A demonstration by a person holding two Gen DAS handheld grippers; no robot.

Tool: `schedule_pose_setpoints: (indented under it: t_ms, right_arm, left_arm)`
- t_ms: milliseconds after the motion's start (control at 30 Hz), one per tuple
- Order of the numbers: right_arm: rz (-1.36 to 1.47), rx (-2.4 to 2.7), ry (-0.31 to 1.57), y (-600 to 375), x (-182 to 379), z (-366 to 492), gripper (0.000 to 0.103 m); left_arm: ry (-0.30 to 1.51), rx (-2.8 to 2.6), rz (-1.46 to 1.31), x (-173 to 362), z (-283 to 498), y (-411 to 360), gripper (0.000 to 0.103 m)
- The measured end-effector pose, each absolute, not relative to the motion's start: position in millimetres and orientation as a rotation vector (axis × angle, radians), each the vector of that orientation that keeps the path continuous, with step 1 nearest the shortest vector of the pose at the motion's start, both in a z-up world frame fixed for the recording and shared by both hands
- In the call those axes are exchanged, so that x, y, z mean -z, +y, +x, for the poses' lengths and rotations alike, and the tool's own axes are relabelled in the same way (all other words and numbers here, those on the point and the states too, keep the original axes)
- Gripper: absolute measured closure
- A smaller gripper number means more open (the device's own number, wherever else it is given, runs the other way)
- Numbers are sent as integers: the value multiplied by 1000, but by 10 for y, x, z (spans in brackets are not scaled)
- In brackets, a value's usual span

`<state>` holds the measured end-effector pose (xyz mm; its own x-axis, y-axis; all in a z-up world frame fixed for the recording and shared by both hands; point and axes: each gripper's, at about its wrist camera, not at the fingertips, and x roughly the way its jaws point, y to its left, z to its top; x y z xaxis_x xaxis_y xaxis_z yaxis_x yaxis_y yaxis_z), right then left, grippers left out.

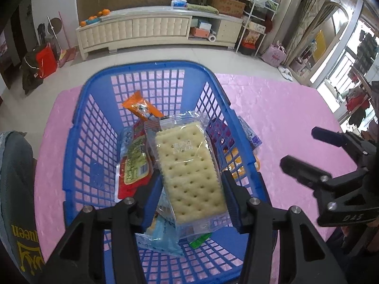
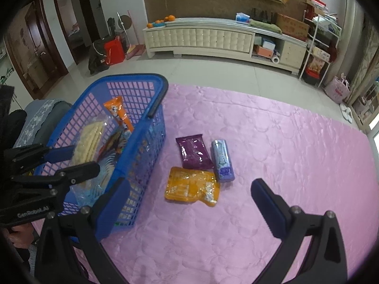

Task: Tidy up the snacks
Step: 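Lower the cracker pack into the basket and open the left tool, then move both tools away from the basket toward the remaining packets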

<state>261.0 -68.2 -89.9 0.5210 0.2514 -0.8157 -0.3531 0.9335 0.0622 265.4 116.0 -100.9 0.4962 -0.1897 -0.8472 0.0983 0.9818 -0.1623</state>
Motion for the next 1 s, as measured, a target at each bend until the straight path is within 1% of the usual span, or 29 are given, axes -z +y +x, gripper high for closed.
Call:
schedule_pose_setpoints:
  t_ms: [100, 133, 400, 500, 600, 800, 1000]
  right_arm:
    - [-108, -360, 952, -735, 863, 2591, 0]
    - [-106, -360, 948, -748, 843, 2586, 0]
    - [-68, -356, 936, -874, 659, 2469, 0]
    - [-65, -357, 924, -919, 568, 2397, 0]
    - [-65, -354, 907, -982, 461, 2322, 0]
    - [-51, -346, 888, -1169, 308, 2185, 0]
    - [-43, -340, 861, -1400, 206, 2049, 0]
  left_arm:
    - [1043, 189, -110, 1028, 2627, 1169, 43]
    - [1037, 191, -109, 1013, 2600, 1170, 43]
    - [990, 205, -86, 752, 2369, 1098, 41]
    - [967, 204, -84, 637, 2292, 1063, 38]
    - [949, 204, -88, 527, 2218, 1007, 38]
    - [896, 201, -75, 330, 2079, 768, 38]
    - [862, 222, -47, 284, 2003, 461, 38]
